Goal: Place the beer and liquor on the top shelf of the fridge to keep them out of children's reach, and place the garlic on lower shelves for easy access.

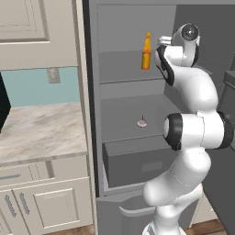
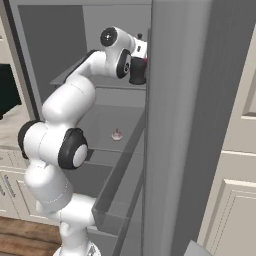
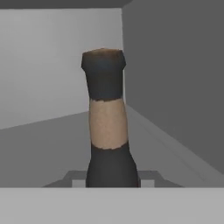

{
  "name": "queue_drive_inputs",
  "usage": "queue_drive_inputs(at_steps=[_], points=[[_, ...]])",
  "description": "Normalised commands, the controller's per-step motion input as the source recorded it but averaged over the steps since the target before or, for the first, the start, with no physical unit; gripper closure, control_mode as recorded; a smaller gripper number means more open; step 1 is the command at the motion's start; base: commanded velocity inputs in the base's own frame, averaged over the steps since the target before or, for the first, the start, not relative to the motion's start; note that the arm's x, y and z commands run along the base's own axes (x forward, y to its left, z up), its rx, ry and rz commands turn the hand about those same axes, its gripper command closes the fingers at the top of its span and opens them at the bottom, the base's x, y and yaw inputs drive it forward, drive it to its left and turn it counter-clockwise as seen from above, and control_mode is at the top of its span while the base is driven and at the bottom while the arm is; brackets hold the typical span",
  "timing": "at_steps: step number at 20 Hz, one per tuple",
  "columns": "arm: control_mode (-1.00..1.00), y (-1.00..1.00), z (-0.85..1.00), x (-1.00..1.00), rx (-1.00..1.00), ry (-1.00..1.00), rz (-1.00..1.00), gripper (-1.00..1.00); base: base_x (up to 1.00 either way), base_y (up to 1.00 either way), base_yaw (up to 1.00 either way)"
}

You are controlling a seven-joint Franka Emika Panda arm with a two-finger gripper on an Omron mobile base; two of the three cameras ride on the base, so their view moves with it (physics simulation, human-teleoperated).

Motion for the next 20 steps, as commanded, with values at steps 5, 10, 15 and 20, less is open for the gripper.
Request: queue_drive_inputs(at_steps=[5, 10, 15, 20], points=[[-1.00, 0.00, -0.29, 0.39, -0.01, 0.00, 0.07, 1.00, 0.00, 0.00, 0.00], [-1.00, -0.01, -0.14, 0.22, 0.00, -0.09, 0.08, 1.00, 0.00, 0.00, 0.00], [-1.00, -0.07, 0.00, 0.16, 0.00, -0.16, 0.06, 1.00, 0.00, 0.00, 0.00], [-1.00, -0.05, 0.00, 0.14, 0.00, -0.13, 0.07, -1.00, 0.00, 0.00, 0.00]])
